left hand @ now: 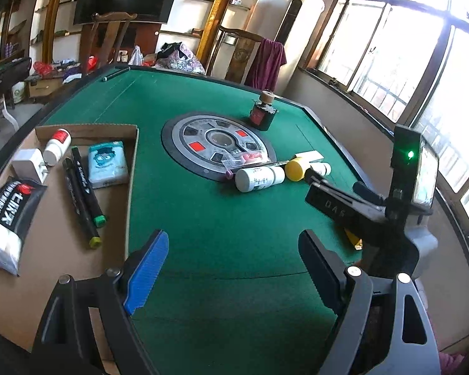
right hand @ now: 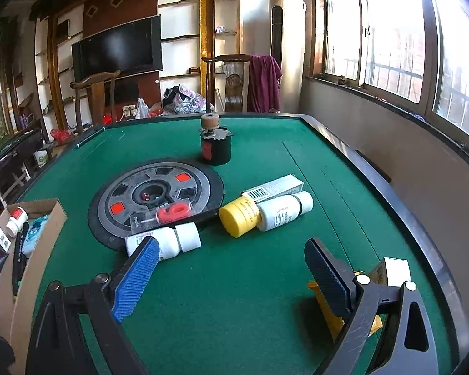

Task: Organize objects
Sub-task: 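Move both open grippers back over the items on the table, then grasp the white pill bottle beside the dial with the left gripper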

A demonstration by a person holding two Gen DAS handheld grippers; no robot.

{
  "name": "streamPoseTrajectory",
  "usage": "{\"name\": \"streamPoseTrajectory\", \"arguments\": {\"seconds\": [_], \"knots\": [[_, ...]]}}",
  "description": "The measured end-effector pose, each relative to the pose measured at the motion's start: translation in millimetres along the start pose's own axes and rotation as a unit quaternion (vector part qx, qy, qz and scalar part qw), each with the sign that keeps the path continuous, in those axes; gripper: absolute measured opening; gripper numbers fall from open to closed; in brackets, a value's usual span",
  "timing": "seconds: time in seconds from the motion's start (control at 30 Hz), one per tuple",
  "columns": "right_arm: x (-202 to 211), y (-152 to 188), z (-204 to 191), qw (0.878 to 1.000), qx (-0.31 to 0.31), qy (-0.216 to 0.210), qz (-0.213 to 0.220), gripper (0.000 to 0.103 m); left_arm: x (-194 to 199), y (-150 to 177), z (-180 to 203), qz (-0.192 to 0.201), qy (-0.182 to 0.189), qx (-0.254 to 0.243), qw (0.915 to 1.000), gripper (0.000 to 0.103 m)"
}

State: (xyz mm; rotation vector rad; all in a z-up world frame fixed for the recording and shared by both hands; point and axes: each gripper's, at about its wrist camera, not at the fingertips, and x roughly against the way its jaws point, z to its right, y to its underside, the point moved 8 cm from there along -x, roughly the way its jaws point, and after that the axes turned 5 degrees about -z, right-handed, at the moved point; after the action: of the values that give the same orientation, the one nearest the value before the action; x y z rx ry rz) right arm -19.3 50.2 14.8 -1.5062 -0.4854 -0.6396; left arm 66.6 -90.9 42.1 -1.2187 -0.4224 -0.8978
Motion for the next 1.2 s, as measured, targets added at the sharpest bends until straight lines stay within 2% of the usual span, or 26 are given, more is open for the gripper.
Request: {"name": "streamPoseTrajectory", "arguments": {"seconds": [0.3, 0.7, 0.87, 0.9, 0.97, 1.0, 1.07, 1.13, 1.2], "knots": [[-1, 2, 5, 1.000, -0.013, -0.022, -0.001, 0.097, -14, 8, 8, -0.021, -0.004, -0.007, 0.9997, 0.085], [-6, 6, 1, 1.000, -0.007, -0.014, -0.012, 0.096, -18, 10, 4, -0.026, 0.004, -0.007, 0.9996, 0.084], [47, -33, 30, 0.997, -0.038, -0.031, 0.061, 0.098, -13, 10, 11, -0.019, 0.009, -0.024, 0.9995, 0.086], [54, -42, 35, 0.997, -0.033, -0.035, 0.067, 0.103, -17, 12, 14, -0.022, 0.016, -0.027, 0.9992, 0.086], [59, -58, 44, 0.997, -0.016, -0.047, 0.065, 0.103, -28, 16, 18, -0.033, 0.022, -0.030, 0.9987, 0.087], [55, -64, 44, 0.997, -0.004, -0.062, 0.052, 0.103, -36, 19, 21, -0.045, 0.028, -0.030, 0.9982, 0.087], [34, -72, 33, 0.992, 0.013, -0.126, -0.008, 0.103, -48, 22, 25, -0.060, 0.040, -0.028, 0.9970, 0.086], [6, -76, 11, 0.978, 0.018, -0.192, -0.085, 0.103, -54, 25, 24, -0.067, 0.032, -0.031, 0.9968, 0.086], [-18, -73, -13, 0.962, 0.025, -0.231, -0.146, 0.103, -57, 29, 22, -0.074, 0.031, -0.031, 0.9963, 0.086]]}}
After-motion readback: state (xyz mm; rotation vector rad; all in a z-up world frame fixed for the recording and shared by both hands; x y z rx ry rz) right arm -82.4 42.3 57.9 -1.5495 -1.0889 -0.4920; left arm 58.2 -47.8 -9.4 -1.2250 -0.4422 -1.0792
